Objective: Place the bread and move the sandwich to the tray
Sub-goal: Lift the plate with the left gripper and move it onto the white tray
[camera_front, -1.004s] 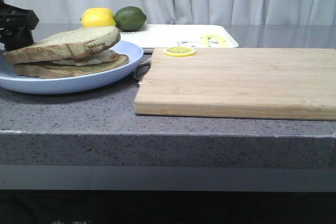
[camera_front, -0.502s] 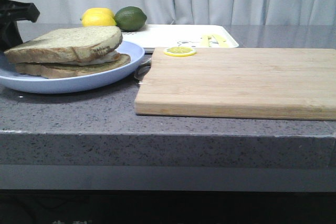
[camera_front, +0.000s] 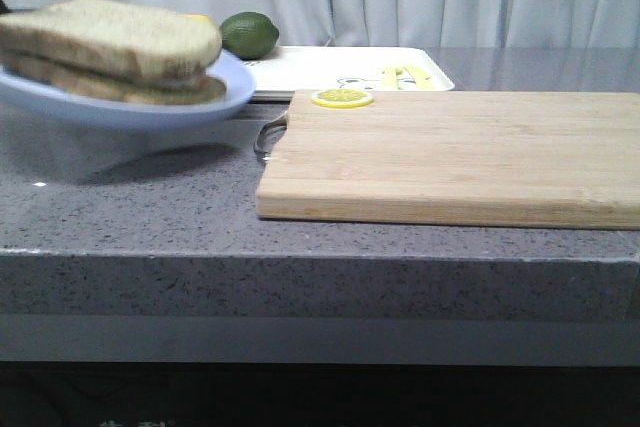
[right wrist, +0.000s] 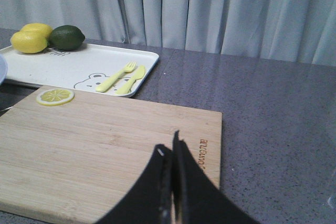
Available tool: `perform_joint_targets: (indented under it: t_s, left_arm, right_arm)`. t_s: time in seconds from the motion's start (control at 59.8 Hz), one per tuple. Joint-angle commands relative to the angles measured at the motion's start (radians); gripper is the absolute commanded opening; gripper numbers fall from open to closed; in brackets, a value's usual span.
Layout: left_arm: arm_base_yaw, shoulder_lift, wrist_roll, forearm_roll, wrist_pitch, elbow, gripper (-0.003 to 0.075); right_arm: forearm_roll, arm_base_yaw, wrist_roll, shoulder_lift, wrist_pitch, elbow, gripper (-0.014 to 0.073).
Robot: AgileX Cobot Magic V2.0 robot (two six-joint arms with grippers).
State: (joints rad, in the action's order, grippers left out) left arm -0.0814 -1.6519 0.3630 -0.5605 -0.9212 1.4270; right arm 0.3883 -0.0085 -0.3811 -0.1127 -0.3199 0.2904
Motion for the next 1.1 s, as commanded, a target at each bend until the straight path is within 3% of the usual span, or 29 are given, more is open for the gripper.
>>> perform_joint_targets:
  t_s: [0.0, 0.335, 0.803, 1.088]
  left_arm:
    - [0.001, 0.044, -0.006, -0.128, 0.004, 0.076, -0.0019]
    - [0.016, -0.121, -0.004, -0.245, -0.015, 0.367, -0.0019]
    - [0.128, -0.689, -0.113, -0.247, -0.063, 1.146, -0.0018]
    - [0.161, -0.827, -0.113, -0.243, -0.059, 1.242, -0.0019]
  right_arm:
    - [0.001, -0.007, -0.006, -0.012, 0.084, 0.025, -0.0078]
    - [0.001, -0.007, -0.006, -0.012, 0.084, 0.025, -0.0078]
    - [0.001, -0.007, -0.006, -0.014, 0.069, 0.025, -0.0078]
    - [0.001, -0.007, -0.006, -0.014, 0.064, 0.025, -0.0078]
